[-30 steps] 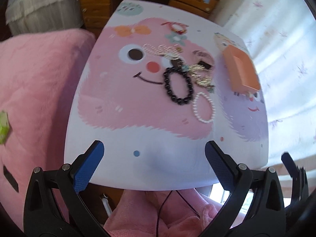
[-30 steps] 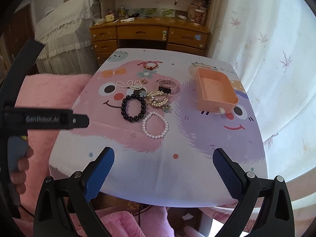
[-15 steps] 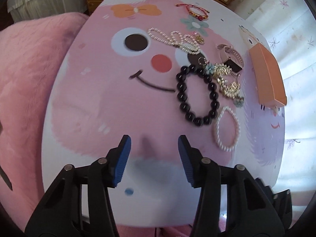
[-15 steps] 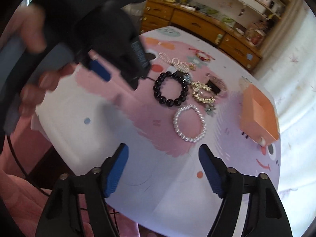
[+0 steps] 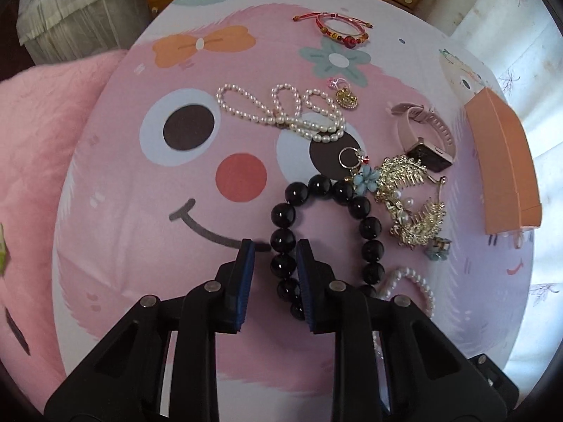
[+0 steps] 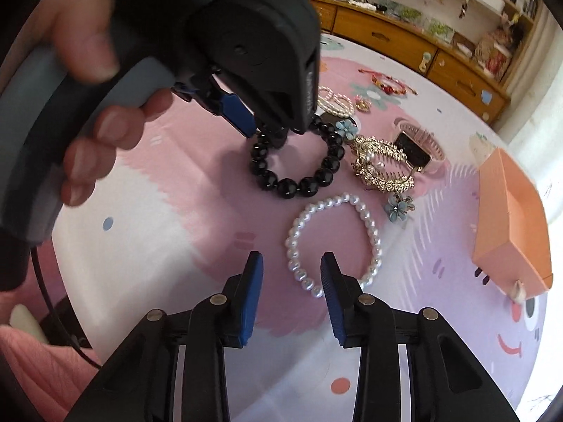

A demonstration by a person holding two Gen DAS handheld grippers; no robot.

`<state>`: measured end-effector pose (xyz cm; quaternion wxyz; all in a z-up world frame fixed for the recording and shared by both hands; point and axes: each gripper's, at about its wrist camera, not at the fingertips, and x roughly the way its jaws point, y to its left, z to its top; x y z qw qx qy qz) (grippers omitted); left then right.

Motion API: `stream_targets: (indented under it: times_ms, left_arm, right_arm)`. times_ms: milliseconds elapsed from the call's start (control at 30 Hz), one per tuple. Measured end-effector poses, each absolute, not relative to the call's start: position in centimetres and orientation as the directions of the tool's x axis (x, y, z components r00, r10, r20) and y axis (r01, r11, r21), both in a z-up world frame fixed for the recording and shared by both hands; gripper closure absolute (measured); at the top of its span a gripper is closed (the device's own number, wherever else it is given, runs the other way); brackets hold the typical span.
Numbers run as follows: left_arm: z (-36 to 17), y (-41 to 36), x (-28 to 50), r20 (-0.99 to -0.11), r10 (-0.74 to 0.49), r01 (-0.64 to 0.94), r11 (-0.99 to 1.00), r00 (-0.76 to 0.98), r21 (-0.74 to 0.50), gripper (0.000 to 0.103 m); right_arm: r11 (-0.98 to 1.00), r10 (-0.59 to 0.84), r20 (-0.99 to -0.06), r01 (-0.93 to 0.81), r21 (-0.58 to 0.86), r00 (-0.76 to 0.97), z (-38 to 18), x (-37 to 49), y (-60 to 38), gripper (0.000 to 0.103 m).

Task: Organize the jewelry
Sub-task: 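Grasp the black bead bracelet with left tool while right tool grasps pearl bracelet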

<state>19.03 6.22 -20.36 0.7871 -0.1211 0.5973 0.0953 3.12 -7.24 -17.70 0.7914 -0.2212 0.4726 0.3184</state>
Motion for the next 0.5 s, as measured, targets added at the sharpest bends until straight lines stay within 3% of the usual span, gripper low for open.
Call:
stream_targets:
  times_ms: [67,167,200,300,500]
  left_arm:
    - [-20.5,5.8,19.3,-0.961,0.034,-0.268,0.963,0.275,-0.042,0.081]
    - [-20.6,5.4,19.4,-0.956,0.047,-0.247,0.969,0.29,-0.027,0.084]
    - [-20.5,5.4,19.4,-0.954,0.043,-0.242,0.97,0.297,-0.032,0.085]
    - [-20.5,5.2,19.5,-0.955,0.034,-0.199,0.98,0.294,-0.027,0.088]
    - [-20.3,5.6,19.6,-0.964,-0.005,-0.198,0.978,0.267,-0.06,0.09]
  right_arm:
    - [0.7,0.292,-0.896,-0.713,-0.037,0.333,-18.2,4.0,-7.0,0.07]
    - [0.7,0.303,-0.9,-0.714,-0.013,0.314,-18.7,5.3,-6.6,0.084]
    - [0.701,0.306,-0.9,-0.713,-0.007,0.31,-18.8,5.6,-6.4,0.093]
    - [0.713,0.324,-0.903,-0.7,0.037,0.283,-19.2,7.3,-6.1,0.095]
    - [0.763,0.436,-0.887,-0.585,0.275,0.152,-20.1,12.3,-7.7,0.096]
